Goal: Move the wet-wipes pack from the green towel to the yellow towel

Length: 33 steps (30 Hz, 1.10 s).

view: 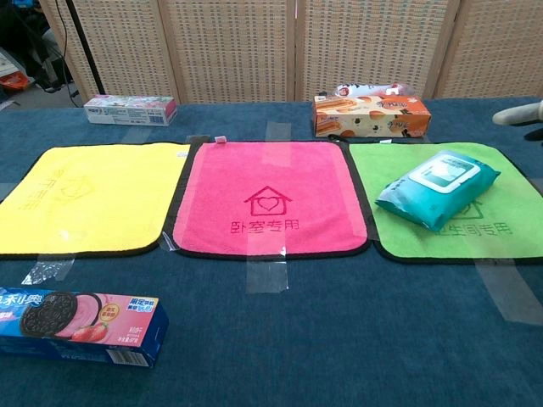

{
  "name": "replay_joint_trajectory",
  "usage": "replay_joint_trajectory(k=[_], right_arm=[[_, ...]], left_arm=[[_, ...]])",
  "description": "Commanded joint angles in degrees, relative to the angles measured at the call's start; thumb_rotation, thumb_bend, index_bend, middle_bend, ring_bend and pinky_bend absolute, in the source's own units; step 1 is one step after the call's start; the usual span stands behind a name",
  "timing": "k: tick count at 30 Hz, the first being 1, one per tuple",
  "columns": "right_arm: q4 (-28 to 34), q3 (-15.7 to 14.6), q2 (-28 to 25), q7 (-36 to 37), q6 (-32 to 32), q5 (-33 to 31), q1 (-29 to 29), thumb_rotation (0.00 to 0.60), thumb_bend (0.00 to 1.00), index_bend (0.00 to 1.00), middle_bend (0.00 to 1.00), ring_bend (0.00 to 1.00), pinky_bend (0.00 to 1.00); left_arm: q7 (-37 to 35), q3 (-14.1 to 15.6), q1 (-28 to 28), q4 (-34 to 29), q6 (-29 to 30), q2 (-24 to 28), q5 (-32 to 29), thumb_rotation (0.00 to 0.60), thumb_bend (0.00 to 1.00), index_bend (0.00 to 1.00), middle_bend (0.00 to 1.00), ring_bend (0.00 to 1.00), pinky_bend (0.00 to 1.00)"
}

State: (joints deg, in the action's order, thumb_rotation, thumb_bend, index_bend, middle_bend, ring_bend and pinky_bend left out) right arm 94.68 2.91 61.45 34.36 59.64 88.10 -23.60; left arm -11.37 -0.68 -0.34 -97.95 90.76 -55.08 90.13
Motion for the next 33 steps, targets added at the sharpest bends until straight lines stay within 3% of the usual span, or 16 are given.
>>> replay_joint_trajectory(k=[1, 8, 14, 22, 28, 33], right_arm=[[0.89, 1.8, -0.06, 3.14, -7.59, -6.19, -4.54, 0.6, 1.0, 0.0, 0.0, 0.0, 0.0], [-1.81, 5.49, 3.09, 10.23, -18.37, -15.64, -9.49, 0.6, 1.0, 0.0, 0.0, 0.0, 0.0], [-7.52, 7.18, 7.56, 7.05, -23.58, -25.01, -12.36, 0.6, 1.0, 0.0, 0.0, 0.0, 0.0], [-11.77, 9.24, 10.35, 4.58, -25.52, -34.27, -13.62, 0.6, 1.0, 0.0, 0.0, 0.0, 0.0], [-11.48, 9.37, 10.38, 3.4, -28.21, -37.28, -14.15, 0.6, 1.0, 0.0, 0.0, 0.0, 0.0], [-7.18, 10.15, 10.45, 1.89, -30.97, -38.72, -15.48, 0.6, 1.0, 0.0, 0.0, 0.0, 0.0]], left_arm=[[0.01, -0.07, -0.12, -0.2, -0.2, 0.08, -0.14, 0.6, 0.0, 0.0, 0.0, 0.0, 0.0], [0.16, -0.03, -0.95, -0.71, -1.78, 0.38, -0.27, 0.6, 0.0, 0.0, 0.0, 0.0, 0.0], [-1.86, -0.21, -1.11, -0.09, -1.82, 0.75, -0.43, 0.6, 0.0, 0.0, 0.0, 0.0, 0.0], [-3.49, -0.27, -1.15, 0.41, -1.98, 1.14, -0.78, 0.6, 0.0, 0.0, 0.0, 0.0, 0.0], [-4.37, -0.38, -1.18, 0.63, -2.12, 1.42, -1.17, 0.6, 0.0, 0.0, 0.0, 0.0, 0.0], [-4.59, -0.22, -1.32, 0.68, -2.41, 1.56, -0.94, 0.6, 0.0, 0.0, 0.0, 0.0, 0.0]])
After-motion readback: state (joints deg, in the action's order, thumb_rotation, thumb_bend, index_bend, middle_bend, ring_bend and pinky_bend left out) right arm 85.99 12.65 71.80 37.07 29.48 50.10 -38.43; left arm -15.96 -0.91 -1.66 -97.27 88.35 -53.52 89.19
